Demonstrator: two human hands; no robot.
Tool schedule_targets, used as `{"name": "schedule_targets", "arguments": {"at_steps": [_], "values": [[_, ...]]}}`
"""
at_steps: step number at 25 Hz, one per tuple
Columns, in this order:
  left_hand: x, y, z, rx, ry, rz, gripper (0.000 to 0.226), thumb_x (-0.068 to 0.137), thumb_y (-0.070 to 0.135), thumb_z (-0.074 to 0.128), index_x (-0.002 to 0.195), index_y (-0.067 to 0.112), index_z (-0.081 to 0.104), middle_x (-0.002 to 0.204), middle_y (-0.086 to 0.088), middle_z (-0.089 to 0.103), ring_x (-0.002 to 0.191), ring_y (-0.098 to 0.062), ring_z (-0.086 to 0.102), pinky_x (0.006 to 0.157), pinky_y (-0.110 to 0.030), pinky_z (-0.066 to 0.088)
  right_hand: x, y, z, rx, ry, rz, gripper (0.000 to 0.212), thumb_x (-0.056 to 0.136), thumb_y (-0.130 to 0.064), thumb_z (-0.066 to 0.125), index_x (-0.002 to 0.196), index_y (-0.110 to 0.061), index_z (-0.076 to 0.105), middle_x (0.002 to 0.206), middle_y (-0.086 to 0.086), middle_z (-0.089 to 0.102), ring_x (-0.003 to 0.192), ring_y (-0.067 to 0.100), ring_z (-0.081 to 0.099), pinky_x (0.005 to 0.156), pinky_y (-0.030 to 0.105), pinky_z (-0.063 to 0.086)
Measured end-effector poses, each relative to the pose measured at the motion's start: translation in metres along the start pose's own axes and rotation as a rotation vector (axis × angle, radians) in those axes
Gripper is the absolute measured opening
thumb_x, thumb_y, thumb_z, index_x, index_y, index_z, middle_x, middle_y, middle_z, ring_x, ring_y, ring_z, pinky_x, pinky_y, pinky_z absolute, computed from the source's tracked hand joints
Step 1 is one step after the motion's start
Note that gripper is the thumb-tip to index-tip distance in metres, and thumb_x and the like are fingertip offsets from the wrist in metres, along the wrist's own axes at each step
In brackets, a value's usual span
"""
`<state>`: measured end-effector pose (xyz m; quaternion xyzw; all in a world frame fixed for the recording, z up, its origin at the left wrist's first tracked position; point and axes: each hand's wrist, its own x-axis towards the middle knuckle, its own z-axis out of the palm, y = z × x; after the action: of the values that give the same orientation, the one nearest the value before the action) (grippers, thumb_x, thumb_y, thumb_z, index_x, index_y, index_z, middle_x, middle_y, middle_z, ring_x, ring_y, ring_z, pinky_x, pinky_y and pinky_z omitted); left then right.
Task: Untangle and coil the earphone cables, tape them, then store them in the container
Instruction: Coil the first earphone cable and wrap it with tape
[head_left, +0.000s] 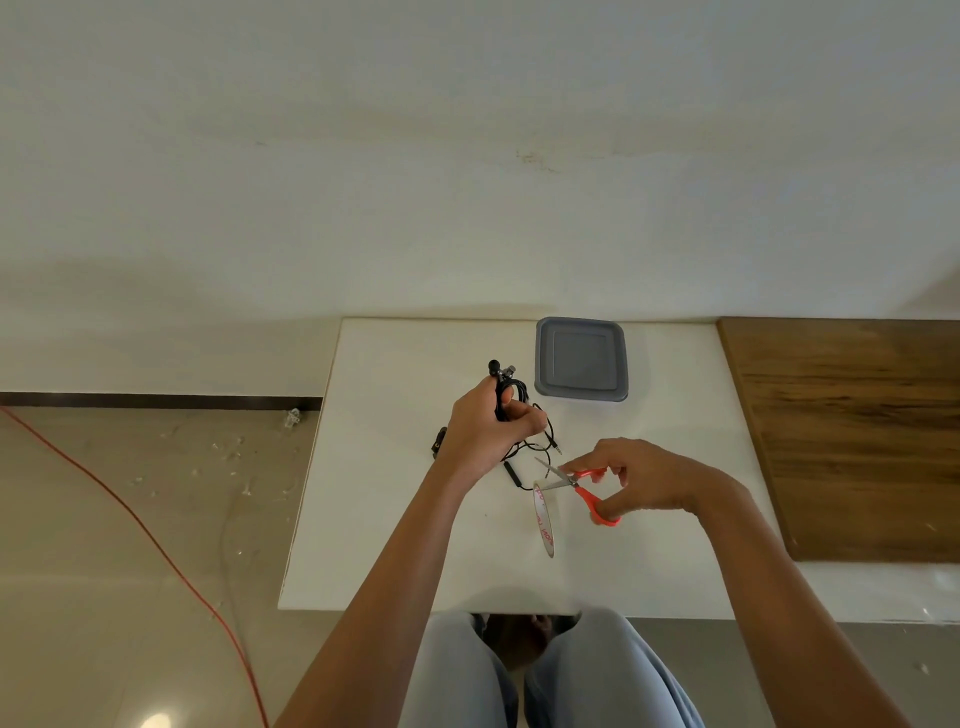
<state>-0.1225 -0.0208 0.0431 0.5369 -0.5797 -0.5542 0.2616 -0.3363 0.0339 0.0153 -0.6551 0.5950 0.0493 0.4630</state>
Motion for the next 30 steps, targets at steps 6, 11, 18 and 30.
{"name": "schedule_targets", "arguments": {"at_steps": [6,11,18,30], "values": [[0.002,0.002,-0.002,-0.014,-0.010,-0.002,0.037,0.078,0.015,0.073,0.074,0.019,0.037,0.081,-0.007,0.061,0.073,-0.012,0.055,0.064,-0.017,0.046,0.017,-0.013,-0.010,-0.110,-0.113,0.000,0.057,0.078,-0.026,0.073,0.131,-0.037,0.053,0.109,-0.010,0.053,0.100,0.009,0.049,0.082,0.019,0.039],[0.004,0.000,-0.001,0.002,0.005,-0.013,0.036,0.078,0.015,0.073,0.074,0.020,0.037,0.092,-0.022,0.066,0.074,-0.012,0.055,0.069,-0.025,0.047,0.021,-0.017,-0.007,-0.137,-0.137,0.008,0.054,0.082,-0.020,0.069,0.132,-0.033,0.053,0.108,-0.009,0.052,0.101,0.008,0.049,0.092,0.026,0.042],[0.007,0.000,0.000,-0.015,0.008,-0.002,0.036,0.077,0.015,0.073,0.075,0.018,0.037,0.086,-0.016,0.065,0.074,-0.012,0.054,0.070,-0.026,0.049,0.022,-0.019,-0.010,-0.207,-0.110,0.007,0.049,0.086,-0.017,0.064,0.133,-0.031,0.054,0.105,-0.005,0.054,0.099,0.012,0.046,0.083,0.022,0.038],[0.007,-0.001,0.001,-0.019,0.020,-0.008,0.038,0.076,0.013,0.073,0.076,0.017,0.036,0.091,-0.020,0.069,0.068,-0.011,0.050,0.058,-0.011,0.043,0.023,-0.012,-0.009,-0.214,-0.072,0.000,0.045,0.088,-0.014,0.060,0.131,-0.030,0.057,0.089,-0.012,0.049,0.082,0.007,0.045,0.072,0.017,0.036]]}}
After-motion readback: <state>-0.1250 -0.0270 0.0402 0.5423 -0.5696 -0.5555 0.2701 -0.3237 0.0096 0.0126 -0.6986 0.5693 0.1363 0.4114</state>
